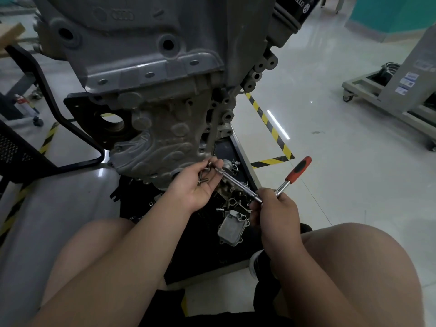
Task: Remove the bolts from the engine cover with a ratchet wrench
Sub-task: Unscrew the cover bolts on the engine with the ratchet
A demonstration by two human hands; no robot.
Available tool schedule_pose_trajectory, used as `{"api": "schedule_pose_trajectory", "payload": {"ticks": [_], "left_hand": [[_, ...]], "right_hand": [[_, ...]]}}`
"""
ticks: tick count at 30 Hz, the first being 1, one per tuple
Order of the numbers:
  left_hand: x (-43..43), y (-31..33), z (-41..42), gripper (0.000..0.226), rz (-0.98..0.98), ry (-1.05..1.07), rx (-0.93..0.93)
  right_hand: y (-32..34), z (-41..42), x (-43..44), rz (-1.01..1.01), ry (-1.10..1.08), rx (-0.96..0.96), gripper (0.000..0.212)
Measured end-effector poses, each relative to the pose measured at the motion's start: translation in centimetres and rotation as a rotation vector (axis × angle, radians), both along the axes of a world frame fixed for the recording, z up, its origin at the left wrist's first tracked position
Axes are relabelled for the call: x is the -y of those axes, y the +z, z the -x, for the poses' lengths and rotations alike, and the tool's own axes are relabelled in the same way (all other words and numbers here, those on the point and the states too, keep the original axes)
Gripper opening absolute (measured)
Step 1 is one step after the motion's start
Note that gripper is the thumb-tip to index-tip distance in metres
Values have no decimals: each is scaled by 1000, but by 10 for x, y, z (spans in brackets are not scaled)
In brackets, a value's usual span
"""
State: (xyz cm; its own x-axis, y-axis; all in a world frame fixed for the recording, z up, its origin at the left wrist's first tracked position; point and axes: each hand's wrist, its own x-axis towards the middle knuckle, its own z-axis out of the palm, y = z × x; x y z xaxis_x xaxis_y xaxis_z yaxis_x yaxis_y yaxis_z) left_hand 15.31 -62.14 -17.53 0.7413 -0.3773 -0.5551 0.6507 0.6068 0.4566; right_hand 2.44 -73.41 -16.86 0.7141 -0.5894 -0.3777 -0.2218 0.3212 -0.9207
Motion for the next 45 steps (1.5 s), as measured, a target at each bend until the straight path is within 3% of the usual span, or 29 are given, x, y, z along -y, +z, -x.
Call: {"api": "schedule_pose_trajectory", "payload": {"ticks": [6, 16, 36, 45], "left_hand": [[5, -1, -2, 16, -73, -16, 27], [40, 3, -7, 27, -158, 84, -8], [64, -3, -20, 32, -81, 217, 25], [66, -2, -22, 32, -206, 178, 51]], "right_hand": [[-5, 1, -4, -80, -9, -6, 19], [-15, -12, -9, -295, -76, -5, 15], [-20, -41, -19, -290, -182, -20, 14], [-17, -37, -27, -230, -174, -9, 24]]}}
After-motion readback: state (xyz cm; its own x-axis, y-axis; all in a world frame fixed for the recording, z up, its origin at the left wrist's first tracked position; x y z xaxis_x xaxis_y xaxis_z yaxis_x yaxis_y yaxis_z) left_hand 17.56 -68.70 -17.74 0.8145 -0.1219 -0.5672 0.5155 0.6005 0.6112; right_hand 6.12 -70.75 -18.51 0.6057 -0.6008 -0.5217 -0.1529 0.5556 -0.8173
